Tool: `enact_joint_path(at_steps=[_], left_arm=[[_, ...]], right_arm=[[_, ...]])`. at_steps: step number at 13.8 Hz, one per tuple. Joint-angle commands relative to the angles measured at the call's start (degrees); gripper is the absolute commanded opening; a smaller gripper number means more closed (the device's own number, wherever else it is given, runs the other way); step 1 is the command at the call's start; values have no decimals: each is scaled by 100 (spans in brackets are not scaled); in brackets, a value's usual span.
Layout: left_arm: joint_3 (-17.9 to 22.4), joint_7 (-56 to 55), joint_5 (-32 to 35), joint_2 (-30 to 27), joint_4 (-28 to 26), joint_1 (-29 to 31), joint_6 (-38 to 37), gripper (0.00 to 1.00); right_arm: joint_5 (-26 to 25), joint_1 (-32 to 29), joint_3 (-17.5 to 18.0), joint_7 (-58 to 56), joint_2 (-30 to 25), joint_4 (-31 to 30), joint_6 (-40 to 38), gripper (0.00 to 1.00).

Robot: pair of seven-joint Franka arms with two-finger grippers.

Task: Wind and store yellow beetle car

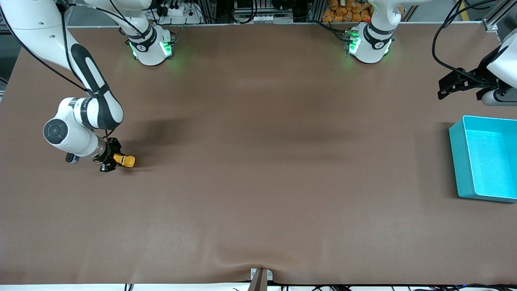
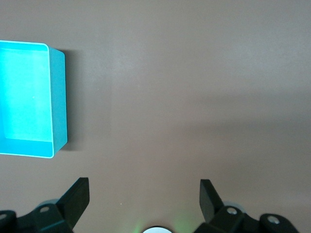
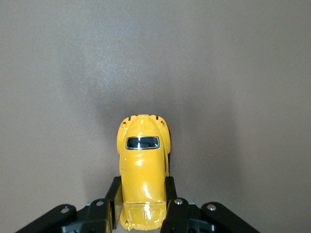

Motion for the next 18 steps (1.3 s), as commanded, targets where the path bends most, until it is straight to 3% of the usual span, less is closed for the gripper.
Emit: enact_joint_path(at_steps=[1,7,18], left_arm=[[-4,36,-102,-65,10,31,2,100],[-4,36,-102,-65,10,39,2,100],[-12,36,-111,-65,10,31,2,100]], right_arm=[[-138,-5,2,60,130,-99,167,14],[-182,-119,-7,42,235,-81,342,12],[-973,-497,2,-133,438,-29,500,13]])
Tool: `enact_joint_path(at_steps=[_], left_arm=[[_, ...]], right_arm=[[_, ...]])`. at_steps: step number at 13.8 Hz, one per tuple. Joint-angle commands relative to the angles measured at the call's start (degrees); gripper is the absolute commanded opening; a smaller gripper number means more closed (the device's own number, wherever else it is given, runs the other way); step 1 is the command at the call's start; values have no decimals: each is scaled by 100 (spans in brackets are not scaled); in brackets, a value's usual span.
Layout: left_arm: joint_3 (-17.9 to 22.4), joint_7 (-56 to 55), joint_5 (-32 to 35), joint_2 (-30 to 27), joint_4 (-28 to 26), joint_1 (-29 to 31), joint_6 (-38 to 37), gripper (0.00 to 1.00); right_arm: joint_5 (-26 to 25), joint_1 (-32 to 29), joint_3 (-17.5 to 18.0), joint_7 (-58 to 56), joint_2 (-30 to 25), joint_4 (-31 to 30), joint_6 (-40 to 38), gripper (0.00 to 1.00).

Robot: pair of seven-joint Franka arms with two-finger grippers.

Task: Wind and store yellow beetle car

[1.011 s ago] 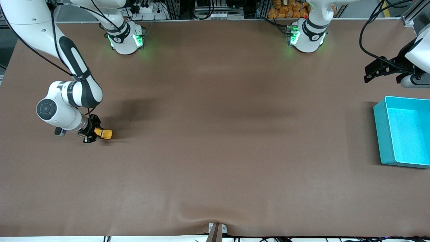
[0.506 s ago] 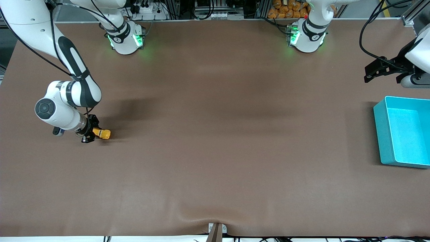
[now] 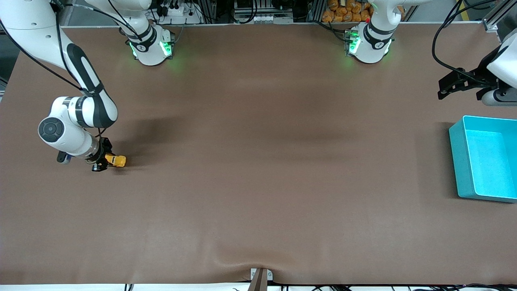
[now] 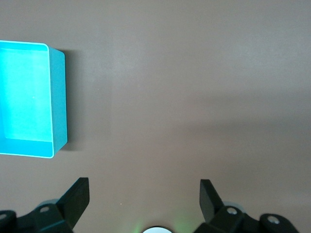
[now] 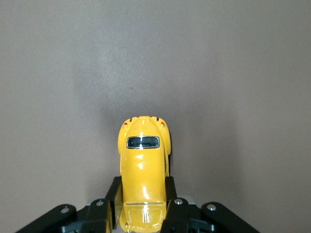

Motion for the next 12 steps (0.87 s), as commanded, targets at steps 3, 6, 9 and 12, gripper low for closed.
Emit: enact_joint_path(at_steps=[3,6,9,12], left_arm=[[-12,36,-111,-65,10,31,2,100],[-12,36,-111,-65,10,31,2,100],[-12,36,-111,-65,10,31,2,100],[-12,36,-111,-65,10,31,2,100]], right_arm=[[-263,-309,29,-107,461,21,413,13],[-280,-458,29,-246,549,21,614,13],[-280,-617,29,-475,584,30,729,13],[-280,-836,29,-844,619,74,738,13]])
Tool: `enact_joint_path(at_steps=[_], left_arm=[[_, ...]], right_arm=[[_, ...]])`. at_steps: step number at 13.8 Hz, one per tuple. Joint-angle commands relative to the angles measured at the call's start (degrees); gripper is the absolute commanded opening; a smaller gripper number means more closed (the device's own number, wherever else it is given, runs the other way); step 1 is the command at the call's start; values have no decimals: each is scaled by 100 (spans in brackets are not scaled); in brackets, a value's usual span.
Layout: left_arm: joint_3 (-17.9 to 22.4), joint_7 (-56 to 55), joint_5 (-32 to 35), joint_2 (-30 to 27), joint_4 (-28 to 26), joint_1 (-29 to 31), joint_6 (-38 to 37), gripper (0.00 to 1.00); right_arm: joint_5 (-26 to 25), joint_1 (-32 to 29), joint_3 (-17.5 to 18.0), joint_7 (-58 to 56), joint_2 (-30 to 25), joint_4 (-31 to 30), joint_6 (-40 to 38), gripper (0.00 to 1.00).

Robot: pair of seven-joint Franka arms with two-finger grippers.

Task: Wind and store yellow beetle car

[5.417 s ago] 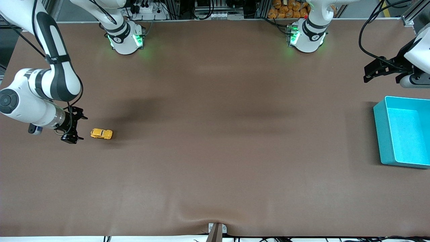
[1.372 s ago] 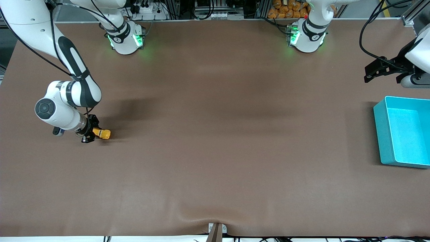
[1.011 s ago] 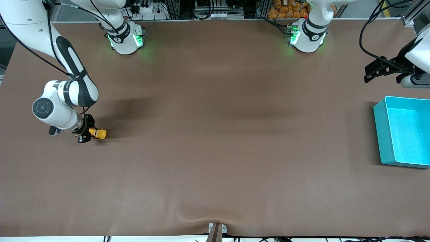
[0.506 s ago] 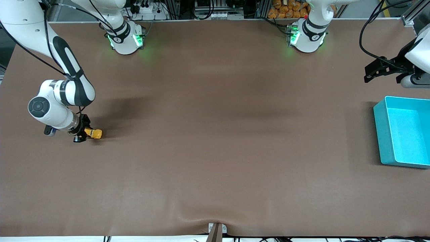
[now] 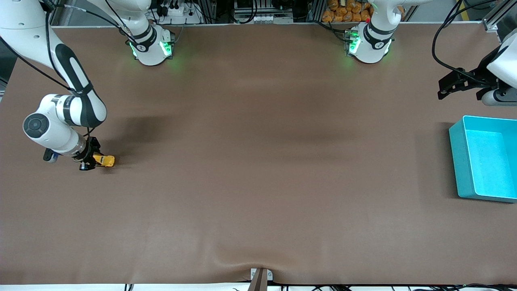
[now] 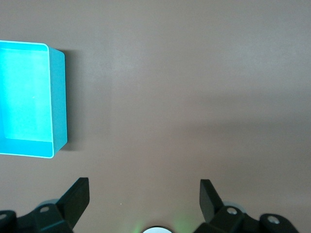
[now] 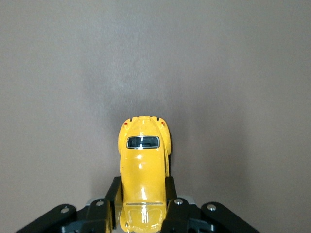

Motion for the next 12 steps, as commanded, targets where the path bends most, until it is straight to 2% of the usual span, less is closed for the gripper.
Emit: enact_joint_path(at_steps=[1,6,12], left_arm=[[-11,36,-111,-65,10,31,2,100],[-11,36,-111,-65,10,31,2,100],[-11,36,-111,-65,10,31,2,100]], right_arm=[[-205,-314,34,-322,631,145,378,13],[-398,-560,34,-385,948,356,729,13],[-724,-930,34,-385,975,488,729,13]])
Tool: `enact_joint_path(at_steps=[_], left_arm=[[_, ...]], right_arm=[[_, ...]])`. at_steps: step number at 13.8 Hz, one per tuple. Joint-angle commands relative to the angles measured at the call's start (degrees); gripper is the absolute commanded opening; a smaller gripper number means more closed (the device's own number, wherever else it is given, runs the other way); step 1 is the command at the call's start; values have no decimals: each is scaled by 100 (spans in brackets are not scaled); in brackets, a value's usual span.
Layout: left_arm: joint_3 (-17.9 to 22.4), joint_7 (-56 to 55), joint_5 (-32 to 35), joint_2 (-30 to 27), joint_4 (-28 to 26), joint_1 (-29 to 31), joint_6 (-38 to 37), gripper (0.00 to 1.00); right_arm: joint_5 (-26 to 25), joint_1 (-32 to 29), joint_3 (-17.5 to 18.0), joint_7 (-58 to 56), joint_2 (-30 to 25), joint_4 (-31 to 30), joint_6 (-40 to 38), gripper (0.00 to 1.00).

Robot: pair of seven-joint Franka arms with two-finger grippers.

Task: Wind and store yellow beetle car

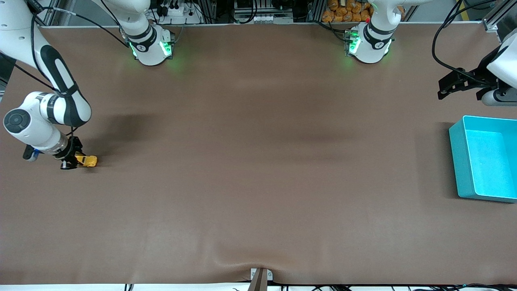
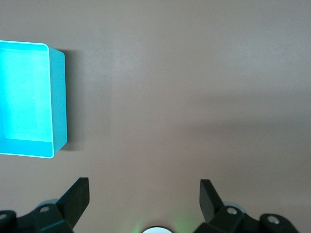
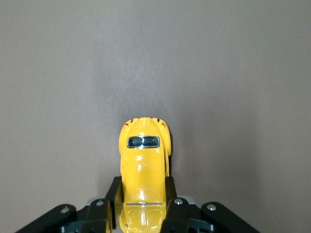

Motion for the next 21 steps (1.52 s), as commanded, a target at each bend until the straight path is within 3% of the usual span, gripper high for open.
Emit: enact_joint_path(at_steps=[1,12,13,14,15,17,21], left_arm=[[-11,36,-111,-65,11,31,2,100],[-11,36,-111,-65,11,31,2,100],[-11,36,-111,-65,11,31,2,100],[-11,36,-111,-65,11,31,2,100],[-11,36,-111,-65,11,31,2,100],[-11,27,-111,-65,11,31,2,100],[-11,27,-111,-65,11,31,2,100]], right_arm=[[-238,-252,36,13,795,322,358,13],[-238,-306,45,4,786,331,349,16],[-238,-288,45,-4,778,331,349,31],[-238,-297,45,-57,734,340,340,72],[-229,-253,54,-118,673,357,297,100],[-229,-270,63,-154,357,436,0,100],[-150,-121,448,-145,-337,1356,-2421,100]])
